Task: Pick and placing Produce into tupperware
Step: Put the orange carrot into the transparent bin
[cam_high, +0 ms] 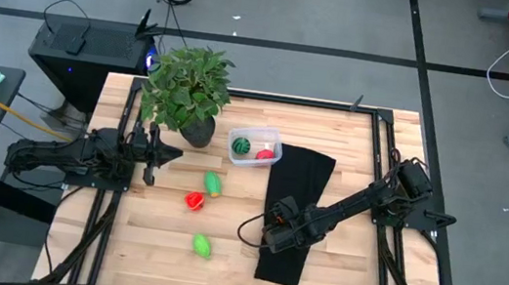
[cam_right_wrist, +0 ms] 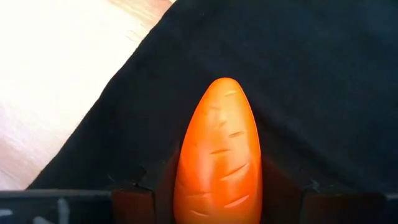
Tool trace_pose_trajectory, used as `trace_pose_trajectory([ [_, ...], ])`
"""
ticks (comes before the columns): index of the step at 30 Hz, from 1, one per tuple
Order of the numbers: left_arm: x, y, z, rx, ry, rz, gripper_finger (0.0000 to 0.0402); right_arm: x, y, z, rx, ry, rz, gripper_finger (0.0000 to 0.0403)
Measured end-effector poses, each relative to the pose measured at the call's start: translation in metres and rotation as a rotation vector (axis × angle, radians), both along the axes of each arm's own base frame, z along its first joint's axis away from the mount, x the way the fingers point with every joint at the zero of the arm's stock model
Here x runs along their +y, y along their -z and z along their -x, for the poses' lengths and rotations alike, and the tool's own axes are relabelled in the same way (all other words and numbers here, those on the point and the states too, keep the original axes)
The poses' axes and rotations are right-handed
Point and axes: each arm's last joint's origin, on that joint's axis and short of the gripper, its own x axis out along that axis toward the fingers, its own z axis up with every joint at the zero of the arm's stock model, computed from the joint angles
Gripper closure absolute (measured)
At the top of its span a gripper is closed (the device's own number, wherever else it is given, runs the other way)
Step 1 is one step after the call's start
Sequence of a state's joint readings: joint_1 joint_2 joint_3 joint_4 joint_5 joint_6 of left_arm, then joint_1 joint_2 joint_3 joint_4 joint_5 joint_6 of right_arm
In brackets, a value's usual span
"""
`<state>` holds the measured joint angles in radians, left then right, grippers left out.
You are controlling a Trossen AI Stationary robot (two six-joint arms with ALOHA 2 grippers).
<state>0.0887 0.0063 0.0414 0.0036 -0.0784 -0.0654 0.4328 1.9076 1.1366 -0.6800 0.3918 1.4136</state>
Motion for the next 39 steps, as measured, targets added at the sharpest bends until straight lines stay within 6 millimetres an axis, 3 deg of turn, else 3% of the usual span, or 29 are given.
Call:
trace_pose_trajectory([
  [17,0.0,0.0,0.0,0.0,0.0,0.0,0.0365,-0.009,-0.004,-0.004,0.004,-0.032,0.023,0.0219],
  [32,0.0,0.0,0.0,0.0,0.0,-0.001,0.0362,-0.019,-0.053,0.003,-0.135,-0.073,0.068,0.0219],
  [39,0.0,0.0,0.0,0.0,0.0,-0.001,0.0366,-0.039,-0.074,0.003,-0.172,-0.087,0.123,0.0219],
])
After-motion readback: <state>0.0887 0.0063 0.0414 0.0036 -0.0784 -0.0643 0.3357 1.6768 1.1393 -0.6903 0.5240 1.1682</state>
